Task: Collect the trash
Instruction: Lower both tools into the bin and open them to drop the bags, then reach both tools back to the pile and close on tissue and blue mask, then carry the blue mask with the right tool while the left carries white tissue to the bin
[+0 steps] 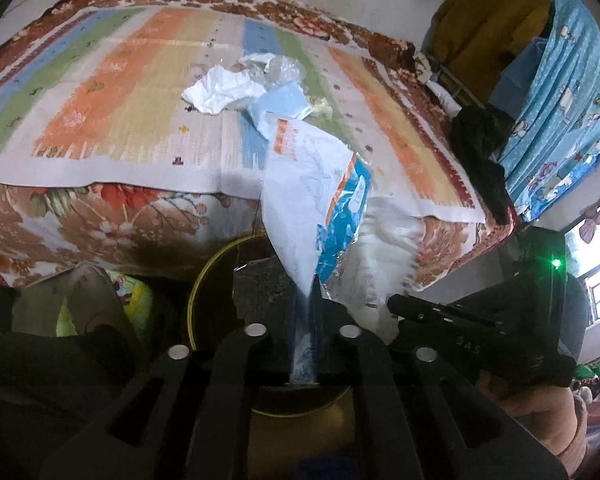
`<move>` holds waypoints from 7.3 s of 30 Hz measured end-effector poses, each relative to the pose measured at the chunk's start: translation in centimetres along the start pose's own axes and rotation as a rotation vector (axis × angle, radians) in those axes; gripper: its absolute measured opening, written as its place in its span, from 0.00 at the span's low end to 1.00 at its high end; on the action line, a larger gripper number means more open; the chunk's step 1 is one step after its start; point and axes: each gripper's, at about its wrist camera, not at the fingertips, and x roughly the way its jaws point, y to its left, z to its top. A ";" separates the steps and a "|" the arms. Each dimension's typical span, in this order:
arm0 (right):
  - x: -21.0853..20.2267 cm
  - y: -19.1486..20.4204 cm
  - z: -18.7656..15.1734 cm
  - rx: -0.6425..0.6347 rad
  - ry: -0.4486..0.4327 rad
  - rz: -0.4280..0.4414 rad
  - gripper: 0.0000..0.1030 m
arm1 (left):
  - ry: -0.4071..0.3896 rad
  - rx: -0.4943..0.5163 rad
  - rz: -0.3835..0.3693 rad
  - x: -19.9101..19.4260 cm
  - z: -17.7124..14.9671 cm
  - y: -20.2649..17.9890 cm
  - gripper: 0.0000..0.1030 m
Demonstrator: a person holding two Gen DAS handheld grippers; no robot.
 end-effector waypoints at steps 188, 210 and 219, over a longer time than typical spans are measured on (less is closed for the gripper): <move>-2.1 4.5 13.8 -0.258 -0.063 0.047 0.02 | -0.016 0.043 0.093 0.6 14.9 0.9 0.11; -4.0 3.1 8.3 -0.245 -0.067 0.123 0.02 | 0.004 0.065 -0.006 0.0 9.2 -0.5 0.12; -4.0 2.0 5.7 -0.238 -0.045 0.115 0.02 | 0.040 0.030 -0.057 0.4 7.1 -0.4 0.12</move>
